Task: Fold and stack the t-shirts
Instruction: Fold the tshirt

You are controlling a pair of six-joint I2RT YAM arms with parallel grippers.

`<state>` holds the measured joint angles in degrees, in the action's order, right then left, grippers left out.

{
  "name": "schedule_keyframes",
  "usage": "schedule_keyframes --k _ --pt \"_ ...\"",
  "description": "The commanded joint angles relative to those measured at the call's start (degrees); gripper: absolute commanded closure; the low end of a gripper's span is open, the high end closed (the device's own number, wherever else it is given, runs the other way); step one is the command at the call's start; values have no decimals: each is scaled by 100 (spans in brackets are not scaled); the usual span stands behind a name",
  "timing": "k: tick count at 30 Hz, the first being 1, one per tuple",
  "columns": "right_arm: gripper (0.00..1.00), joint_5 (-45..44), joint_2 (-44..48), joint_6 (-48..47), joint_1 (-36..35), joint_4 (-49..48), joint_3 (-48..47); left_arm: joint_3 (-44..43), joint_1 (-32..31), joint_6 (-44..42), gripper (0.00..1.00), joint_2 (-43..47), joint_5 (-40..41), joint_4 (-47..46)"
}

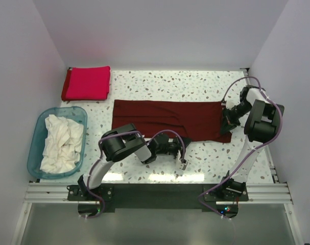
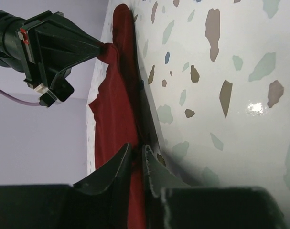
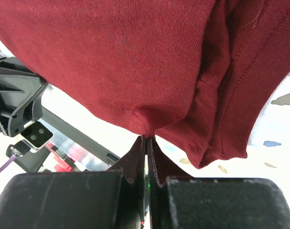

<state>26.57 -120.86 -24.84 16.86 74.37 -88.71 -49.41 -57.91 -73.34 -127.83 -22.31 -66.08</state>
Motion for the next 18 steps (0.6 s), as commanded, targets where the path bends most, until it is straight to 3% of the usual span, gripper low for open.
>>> schedule_keyframes --k 1,5,18 --pt "100 191 -17 49 -25 148 -129 -69 -19 -172 83 153 -204 -370" --pt "100 305 27 49 -16 262 -235 -25 -1 -75 100 434 -300 -326" --pt "100 859 -447 515 -51 377 -1605 -762 692 215 100 655 -626 122"
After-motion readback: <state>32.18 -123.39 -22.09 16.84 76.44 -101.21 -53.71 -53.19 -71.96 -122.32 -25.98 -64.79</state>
